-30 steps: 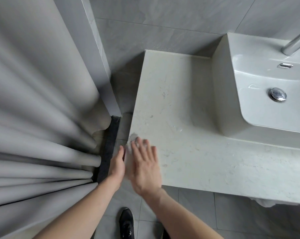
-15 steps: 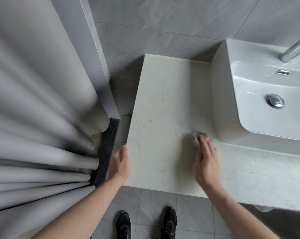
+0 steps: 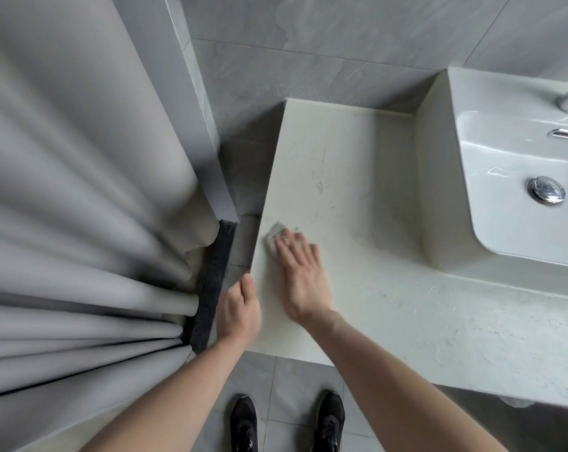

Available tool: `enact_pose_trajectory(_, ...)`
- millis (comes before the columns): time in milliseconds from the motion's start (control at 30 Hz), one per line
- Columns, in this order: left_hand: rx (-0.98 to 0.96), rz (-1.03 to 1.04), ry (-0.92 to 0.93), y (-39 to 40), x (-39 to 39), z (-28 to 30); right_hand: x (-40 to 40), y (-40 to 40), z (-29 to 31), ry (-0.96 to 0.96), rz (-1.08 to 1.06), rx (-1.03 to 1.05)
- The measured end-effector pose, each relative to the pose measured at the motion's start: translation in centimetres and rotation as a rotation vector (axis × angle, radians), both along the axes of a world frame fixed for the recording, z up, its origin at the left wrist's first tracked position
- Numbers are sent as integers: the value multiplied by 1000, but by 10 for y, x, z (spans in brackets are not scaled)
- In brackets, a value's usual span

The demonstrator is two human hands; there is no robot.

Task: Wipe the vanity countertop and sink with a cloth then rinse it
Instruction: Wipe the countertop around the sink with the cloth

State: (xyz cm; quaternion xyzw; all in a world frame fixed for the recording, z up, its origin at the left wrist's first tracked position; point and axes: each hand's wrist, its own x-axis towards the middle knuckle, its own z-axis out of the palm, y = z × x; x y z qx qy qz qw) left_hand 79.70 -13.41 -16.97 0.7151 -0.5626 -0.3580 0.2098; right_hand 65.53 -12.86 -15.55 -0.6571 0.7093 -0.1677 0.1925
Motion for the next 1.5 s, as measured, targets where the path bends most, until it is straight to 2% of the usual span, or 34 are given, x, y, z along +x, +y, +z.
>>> enact_pose_trajectory(100, -29, -12, 33, 1, 1, 0, 17, -14, -2, -61, 93, -6)
enact_pose_trajectory(233, -26, -9, -31, 1, -1, -1, -15, 3, -2, -192, 149, -40)
enact_pose_trajectory(400, -37, -34, -108, 2, -4, 4, -107, 44, 1, -160, -316, -92)
enact_pose_trajectory(467, -43, -64, -115, 4, -4, 9, -144, 55, 3, -87, -400, -49)
enact_pose_trajectory(533, -44, -97, -127, 5, -3, 13, -166, 58, 2, -7, -396, 24)
enact_pose_trajectory(600, -51, -111, -151, 5, -3, 13, -169, 53, -4, 49, -402, 60)
enact_pose_trajectory(767, -56, -96, -184, 5, -5, 14, -119, 8, -10, 116, -625, 85)
enact_pose_trajectory(833, -63, -92, -195, 5, -6, 14, -91, -13, -10, 114, -524, 64)
enact_pose_trajectory(1067, -86, -113, -213, 5, -6, 16, 19, -52, -1, 55, 23, 13)
enact_pose_trajectory(1133, -69, -119, -201, 4, -5, 15, 30, -52, -1, 0, 91, -5)
enact_pose_trajectory(1233, -91, -107, -192, 4, -5, 14, 12, -45, 3, -194, 109, -35)
enact_pose_trajectory(1333, -109, -100, -202, 4, -7, 14, -33, -31, 2, -304, -71, -86)
enact_pose_trajectory(1433, -85, -101, -214, 3, -8, 18, -95, -14, -3, -219, -351, -187)
enact_pose_trajectory(1500, -70, -108, -224, 3, -7, 18, -137, 0, -6, -138, -502, -168)
